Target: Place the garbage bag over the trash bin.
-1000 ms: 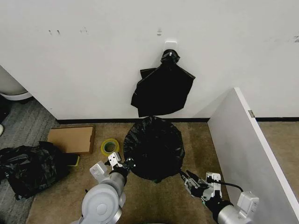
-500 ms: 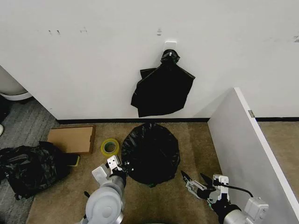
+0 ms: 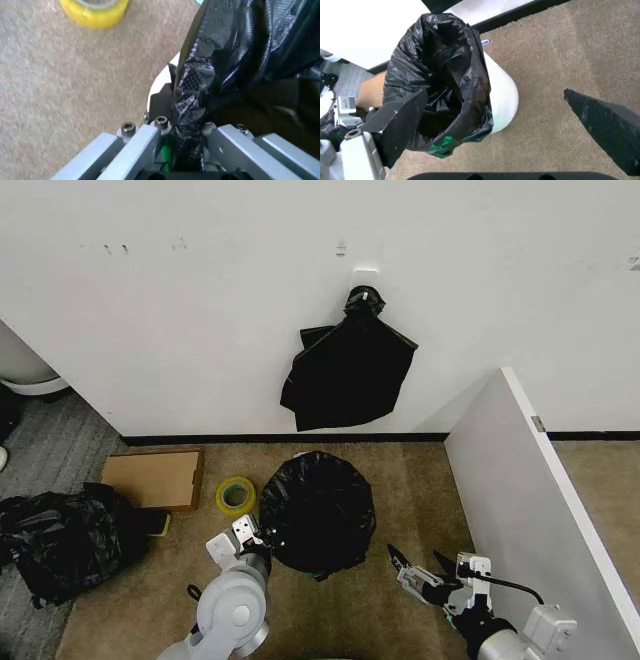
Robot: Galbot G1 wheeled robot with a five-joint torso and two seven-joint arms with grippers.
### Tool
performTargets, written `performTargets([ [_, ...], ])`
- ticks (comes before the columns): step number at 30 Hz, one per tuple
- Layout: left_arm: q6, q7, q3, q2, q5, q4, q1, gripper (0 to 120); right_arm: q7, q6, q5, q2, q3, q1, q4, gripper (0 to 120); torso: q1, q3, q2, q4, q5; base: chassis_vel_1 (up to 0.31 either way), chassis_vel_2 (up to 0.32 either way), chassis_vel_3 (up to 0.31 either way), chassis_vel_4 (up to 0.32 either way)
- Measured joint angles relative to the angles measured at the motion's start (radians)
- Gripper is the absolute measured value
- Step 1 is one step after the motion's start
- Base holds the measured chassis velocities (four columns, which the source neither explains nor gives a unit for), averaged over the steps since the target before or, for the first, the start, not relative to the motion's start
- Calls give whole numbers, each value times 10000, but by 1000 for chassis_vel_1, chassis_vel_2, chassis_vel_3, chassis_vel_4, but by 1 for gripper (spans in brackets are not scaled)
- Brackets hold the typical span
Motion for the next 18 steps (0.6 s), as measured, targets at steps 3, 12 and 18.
performTargets([
  [3, -70, 64, 3, 12, 205, 10, 4, 0, 2, -1, 1, 20, 1, -44, 0, 100, 0, 0, 0, 1, 1, 0, 0, 0, 0],
  [12, -85, 175, -42, 15, 173, -145, 26, 38, 30, -8, 11, 75, 1, -122, -7, 100, 0, -1, 0, 0, 0, 0, 0, 0, 0],
  [18, -85, 247, -146, 89, 159, -393, 102, 59, 23, -25, 13, 109, -34, -151, -11, 100, 0, -1, 0, 0, 0, 0, 0, 0, 0],
])
